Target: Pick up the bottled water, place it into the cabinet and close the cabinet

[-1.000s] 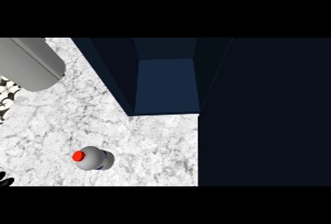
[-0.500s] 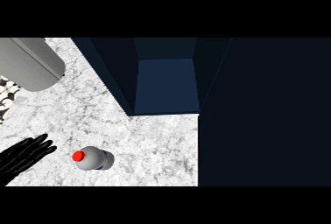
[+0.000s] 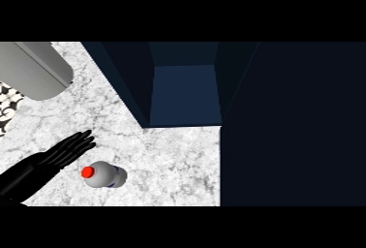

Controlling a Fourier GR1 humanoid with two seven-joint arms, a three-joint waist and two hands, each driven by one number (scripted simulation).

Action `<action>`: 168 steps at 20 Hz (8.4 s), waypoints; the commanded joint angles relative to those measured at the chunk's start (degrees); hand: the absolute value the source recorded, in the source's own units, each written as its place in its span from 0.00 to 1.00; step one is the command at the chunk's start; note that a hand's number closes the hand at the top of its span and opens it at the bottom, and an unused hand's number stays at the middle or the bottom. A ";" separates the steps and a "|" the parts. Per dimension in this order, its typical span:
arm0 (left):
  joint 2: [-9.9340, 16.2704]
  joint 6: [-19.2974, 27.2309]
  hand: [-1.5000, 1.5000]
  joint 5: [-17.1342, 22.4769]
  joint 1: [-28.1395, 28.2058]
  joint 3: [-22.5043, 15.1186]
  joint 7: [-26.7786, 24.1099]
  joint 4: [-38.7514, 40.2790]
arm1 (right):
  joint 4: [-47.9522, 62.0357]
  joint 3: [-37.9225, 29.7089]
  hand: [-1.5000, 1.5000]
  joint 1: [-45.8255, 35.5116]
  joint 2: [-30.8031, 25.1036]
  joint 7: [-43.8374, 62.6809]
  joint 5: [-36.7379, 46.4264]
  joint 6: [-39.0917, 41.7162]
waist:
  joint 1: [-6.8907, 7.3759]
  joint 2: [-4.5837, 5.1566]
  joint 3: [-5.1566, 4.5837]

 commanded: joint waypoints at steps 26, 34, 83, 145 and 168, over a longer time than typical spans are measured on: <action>-4.10 3.91 0.00 -26.52 -13.27 -6.29 -33.31 45.45 | -8.48 -4.69 0.00 12.99 -3.25 -5.46 -13.76 5.21 | -0.42 0.11 -0.06; -5.75 3.22 1.00 -25.48 -16.21 -9.61 -38.32 51.98 | -7.10 -5.94 0.00 11.94 -5.68 -6.11 -14.94 3.85 | 0.01 0.34 -0.12; -18.68 71.79 1.00 -2.30 -23.32 -23.67 -15.74 19.39 | -9.81 -7.81 0.00 20.87 -6.32 -11.98 -15.39 6.24 | -0.46 -0.23 0.06; -18.67 78.77 0.00 4.21 -72.23 -13.00 -34.71 79.20 | -2.01 -11.51 0.00 9.12 -11.54 -9.18 -21.48 4.90 | -2.24 0.88 0.07; -18.69 86.11 0.00 17.17 -36.49 -42.96 -33.03 33.32 | -5.98 -12.08 0.00 11.67 -9.24 -4.90 -20.78 3.20 | 1.84 -0.51 0.07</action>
